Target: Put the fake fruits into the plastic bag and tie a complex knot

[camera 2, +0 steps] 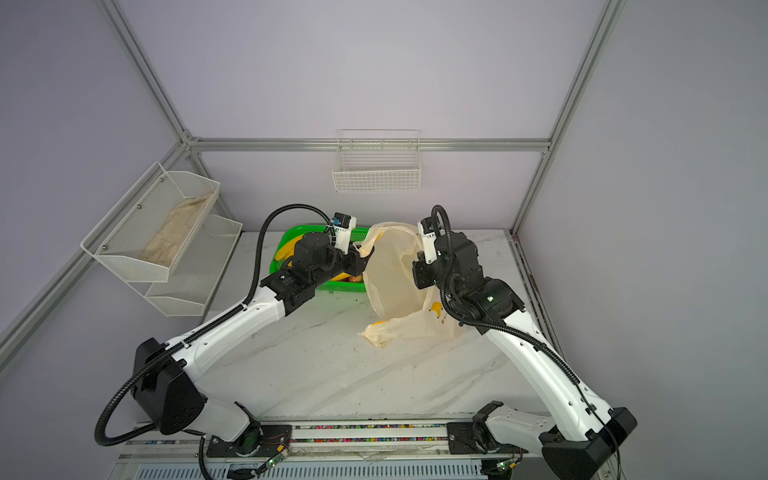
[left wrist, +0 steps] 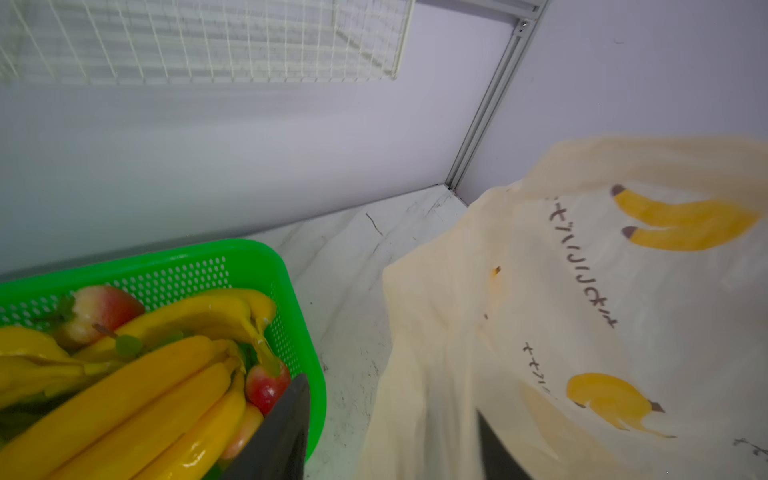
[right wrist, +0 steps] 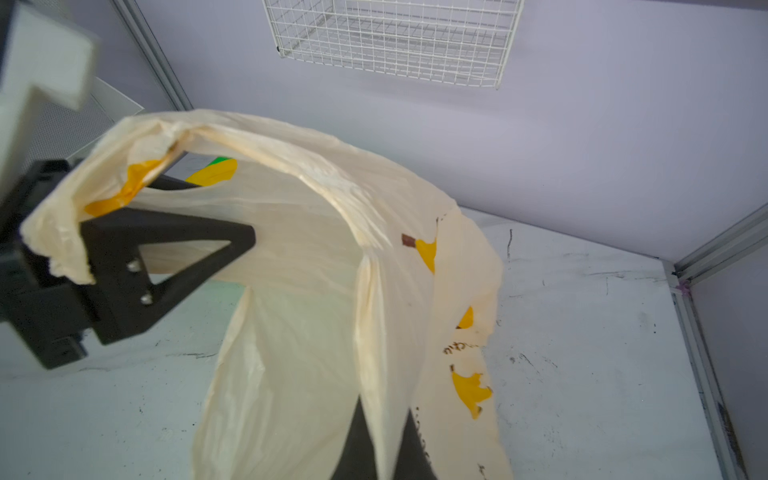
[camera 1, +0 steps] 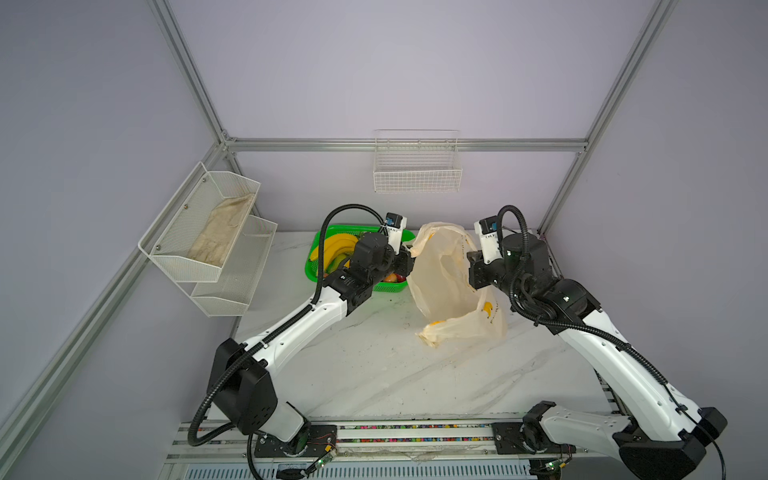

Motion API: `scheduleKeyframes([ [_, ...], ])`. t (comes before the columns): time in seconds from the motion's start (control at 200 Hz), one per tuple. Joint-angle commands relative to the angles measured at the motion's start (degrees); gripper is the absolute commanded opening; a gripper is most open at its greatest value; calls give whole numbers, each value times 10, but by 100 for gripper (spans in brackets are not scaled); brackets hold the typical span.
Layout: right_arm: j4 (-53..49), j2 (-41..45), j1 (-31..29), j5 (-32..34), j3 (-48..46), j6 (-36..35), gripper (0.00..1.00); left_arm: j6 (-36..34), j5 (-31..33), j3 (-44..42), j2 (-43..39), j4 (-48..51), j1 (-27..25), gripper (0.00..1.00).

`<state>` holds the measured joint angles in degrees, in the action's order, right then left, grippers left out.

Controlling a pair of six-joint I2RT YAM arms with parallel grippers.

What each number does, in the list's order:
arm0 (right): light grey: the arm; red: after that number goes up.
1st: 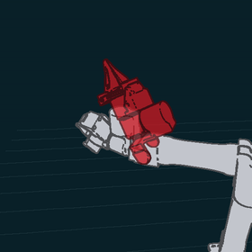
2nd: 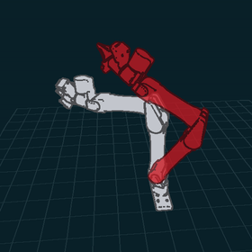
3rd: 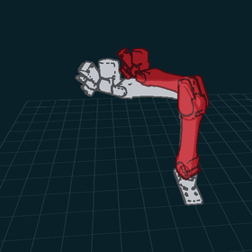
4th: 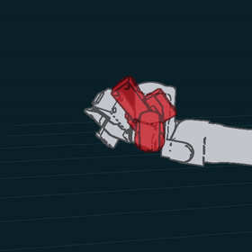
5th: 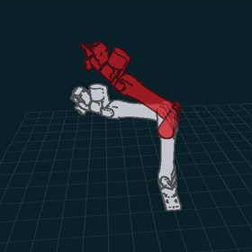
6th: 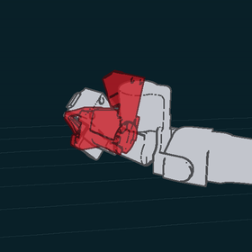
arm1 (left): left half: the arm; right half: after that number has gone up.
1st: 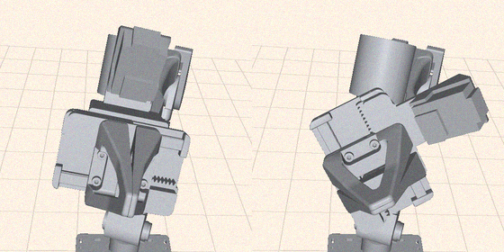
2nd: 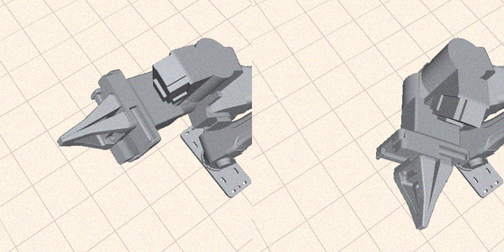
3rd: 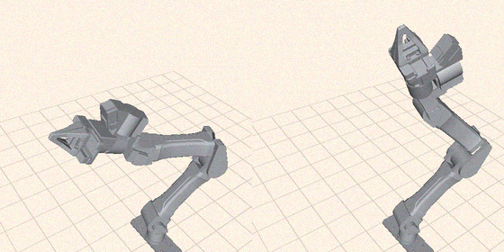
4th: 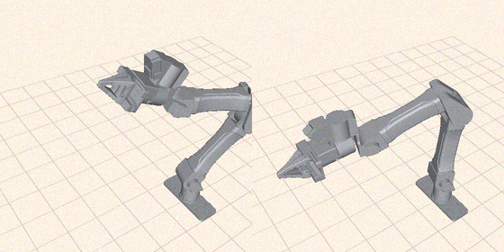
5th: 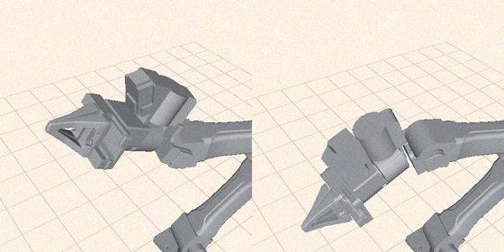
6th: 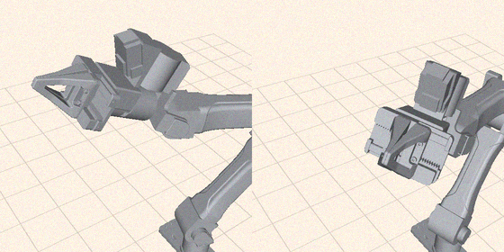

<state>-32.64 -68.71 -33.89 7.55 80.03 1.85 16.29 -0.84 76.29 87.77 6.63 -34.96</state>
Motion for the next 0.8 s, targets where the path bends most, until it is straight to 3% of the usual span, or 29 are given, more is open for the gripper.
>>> scheduleKeyframes([
  [0.0,-56,-33,4,-8,12,57,0,15,-66,5,-48,-22,15,77],
  [0.08,-48,-47,11,-11,16,65,0,13,-112,-47,-114,-32,28,91],
  [0.15,-46,-60,23,-16,17,71,0,21,-138,-102,-169,-35,46,96],
  [0.25,-44,-78,41,-39,19,84,0,46,-183,-177,-244,-37,84,98],
  [0.36,-50,-93,46,-36,31,102,0,67,-185,-231,-304,-21,129,99],
  [0.57,-15,-97,46,-98,30,141,0,58,-280,-225,-296,-23,147,100],
  [0.63,-24,-97,46,-84,42,138,0,64,-234,-217,-292,-7,147,100],
  [0.795,-76,-117,46,27,91,104,0,27,96,-184,-271,103,159,100],
])
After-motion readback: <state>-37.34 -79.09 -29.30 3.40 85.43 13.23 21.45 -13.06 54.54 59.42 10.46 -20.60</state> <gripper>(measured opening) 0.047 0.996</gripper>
